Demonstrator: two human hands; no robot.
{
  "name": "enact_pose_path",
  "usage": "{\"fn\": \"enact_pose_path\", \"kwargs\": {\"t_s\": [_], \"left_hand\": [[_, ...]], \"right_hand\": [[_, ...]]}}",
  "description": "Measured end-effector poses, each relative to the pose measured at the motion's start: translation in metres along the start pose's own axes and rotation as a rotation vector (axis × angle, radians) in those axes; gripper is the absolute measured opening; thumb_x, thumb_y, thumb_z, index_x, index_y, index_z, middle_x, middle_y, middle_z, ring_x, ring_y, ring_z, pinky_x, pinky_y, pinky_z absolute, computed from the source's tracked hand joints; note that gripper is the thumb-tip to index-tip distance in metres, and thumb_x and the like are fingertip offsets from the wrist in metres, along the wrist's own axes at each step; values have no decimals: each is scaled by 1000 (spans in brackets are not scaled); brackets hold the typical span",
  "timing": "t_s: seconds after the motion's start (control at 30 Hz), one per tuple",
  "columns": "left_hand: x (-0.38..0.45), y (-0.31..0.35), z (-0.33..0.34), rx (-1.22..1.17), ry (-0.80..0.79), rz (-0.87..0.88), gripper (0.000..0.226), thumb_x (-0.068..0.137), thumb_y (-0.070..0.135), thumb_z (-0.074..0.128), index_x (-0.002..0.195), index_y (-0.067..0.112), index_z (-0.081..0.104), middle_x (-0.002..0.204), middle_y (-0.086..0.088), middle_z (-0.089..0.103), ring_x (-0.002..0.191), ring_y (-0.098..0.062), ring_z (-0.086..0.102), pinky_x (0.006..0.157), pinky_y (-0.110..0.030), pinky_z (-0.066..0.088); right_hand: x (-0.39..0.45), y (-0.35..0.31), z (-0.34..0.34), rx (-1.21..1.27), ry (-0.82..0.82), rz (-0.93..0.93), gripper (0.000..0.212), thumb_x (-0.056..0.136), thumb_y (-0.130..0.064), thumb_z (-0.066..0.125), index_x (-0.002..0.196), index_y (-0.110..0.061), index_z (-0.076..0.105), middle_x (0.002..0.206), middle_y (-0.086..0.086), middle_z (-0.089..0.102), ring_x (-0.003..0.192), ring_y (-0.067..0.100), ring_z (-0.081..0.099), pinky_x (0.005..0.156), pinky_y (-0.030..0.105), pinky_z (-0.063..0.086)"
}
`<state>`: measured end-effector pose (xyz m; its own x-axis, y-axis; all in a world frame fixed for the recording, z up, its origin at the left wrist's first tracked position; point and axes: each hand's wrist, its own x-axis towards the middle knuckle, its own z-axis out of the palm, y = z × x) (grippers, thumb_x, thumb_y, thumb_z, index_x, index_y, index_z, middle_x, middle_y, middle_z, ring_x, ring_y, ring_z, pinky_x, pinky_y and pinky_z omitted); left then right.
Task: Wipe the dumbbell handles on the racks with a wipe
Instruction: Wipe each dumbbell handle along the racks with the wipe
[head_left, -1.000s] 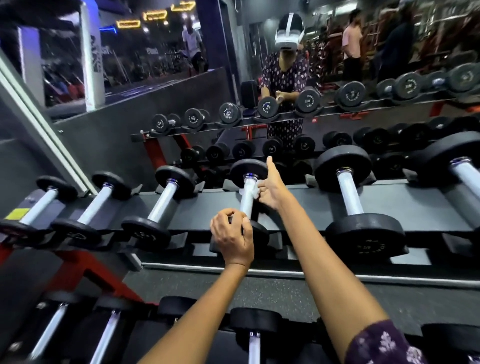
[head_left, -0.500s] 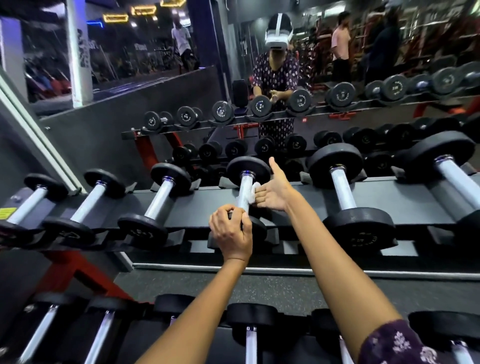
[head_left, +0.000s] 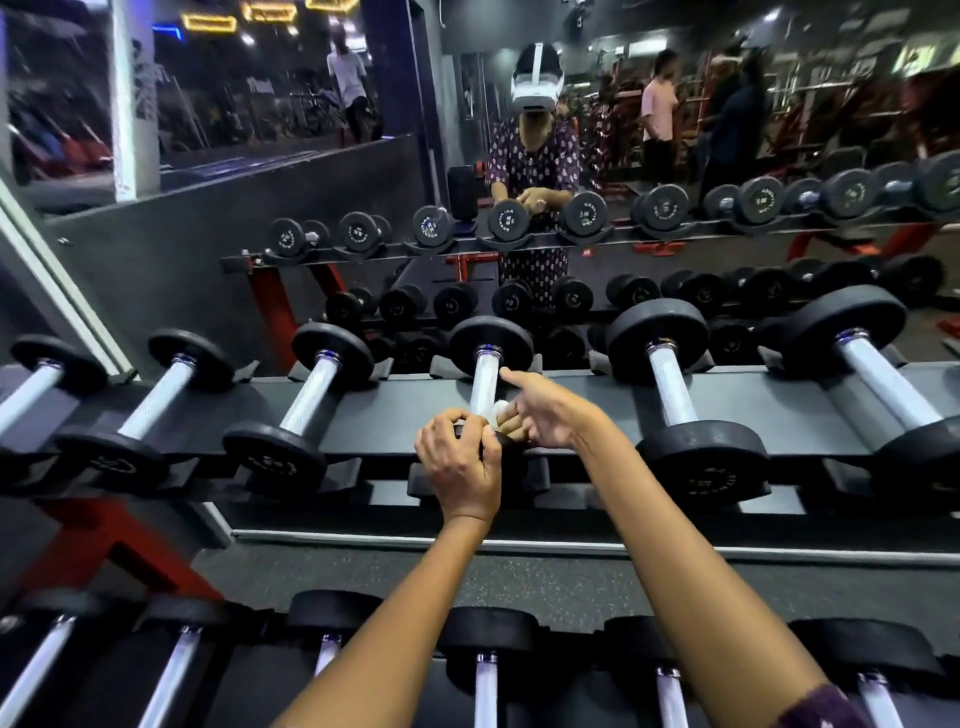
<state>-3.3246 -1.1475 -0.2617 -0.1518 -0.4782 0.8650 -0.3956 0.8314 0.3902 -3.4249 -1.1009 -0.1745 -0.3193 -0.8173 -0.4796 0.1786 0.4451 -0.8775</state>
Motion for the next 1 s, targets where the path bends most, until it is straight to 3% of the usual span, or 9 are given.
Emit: {"fn": "enact_pose_path", "kwargs": {"t_s": [0.13,0.27,0.37,0.47,0.6,0.7,0.83,0.93,1.0], "left_hand": [[1,1,-1,-18,-13,-13,35,87,25,42,71,3,64,85,-17,58,82,-22,40,74,-33,29],[0,2,-2,-45,-41,-21,34,88,26,42,83,6,69,104,-14,58,91,-24,45,85,-36,32],[0,-2,-2,-92,-89,-34,38,91,31,39,107,8,65,120,-20,59,102,-24,47,89,-37,33],[-1,-2,-5,-148,-122,-75,45,100,44,31,123,9,49,131,-22,54,111,-26,48,91,-38,34],[0,-1,-10,-164,-156,-77,61,101,53,24,132,3,42,137,-23,50,119,-26,45,96,-39,34],[-1,-4,-13,-157,-187,-79,72,97,59,31,138,0,35,141,-24,46,124,-27,42,101,-42,32],[-6,-8,-17,-92,-249,-24,99,75,68,54,142,-1,29,148,-23,36,135,-29,32,112,-39,21],[-9,-8,-19,-128,-234,-186,111,65,76,57,143,3,25,150,-23,34,136,-30,30,112,-42,27],[-12,-6,-21,-140,-242,-279,114,62,78,58,142,5,24,149,-22,34,137,-30,31,111,-46,32]], "right_hand": [[-8,-3,5,-25,36,-23,60,92,-65,17,63,-15,33,38,-6,26,29,4,21,32,14,18],[-9,-8,7,-97,30,-21,65,91,-68,12,69,-12,39,42,-2,34,33,8,25,35,17,23],[-7,-3,15,-240,128,-68,37,98,-38,35,74,-12,48,60,2,43,46,11,38,47,22,34],[-9,14,8,-393,223,-239,10,83,-6,58,74,-6,61,60,3,51,55,11,46,56,23,40],[-3,20,6,-407,253,-496,13,77,5,66,88,3,72,64,4,63,56,0,51,58,14,41],[6,3,14,-654,161,-562,14,80,0,66,92,0,73,72,5,66,59,-1,50,61,13,39],[7,-22,-2,-896,-78,-364,22,85,5,56,104,4,68,71,4,61,54,-2,50,57,11,42],[11,-29,14,-1077,-62,-439,23,84,2,55,102,-1,71,77,3,65,55,-8,52,60,9,43],[13,-33,24,-1144,-50,-477,22,85,-1,57,101,-2,71,87,8,69,64,-5,54,67,15,46]]}}
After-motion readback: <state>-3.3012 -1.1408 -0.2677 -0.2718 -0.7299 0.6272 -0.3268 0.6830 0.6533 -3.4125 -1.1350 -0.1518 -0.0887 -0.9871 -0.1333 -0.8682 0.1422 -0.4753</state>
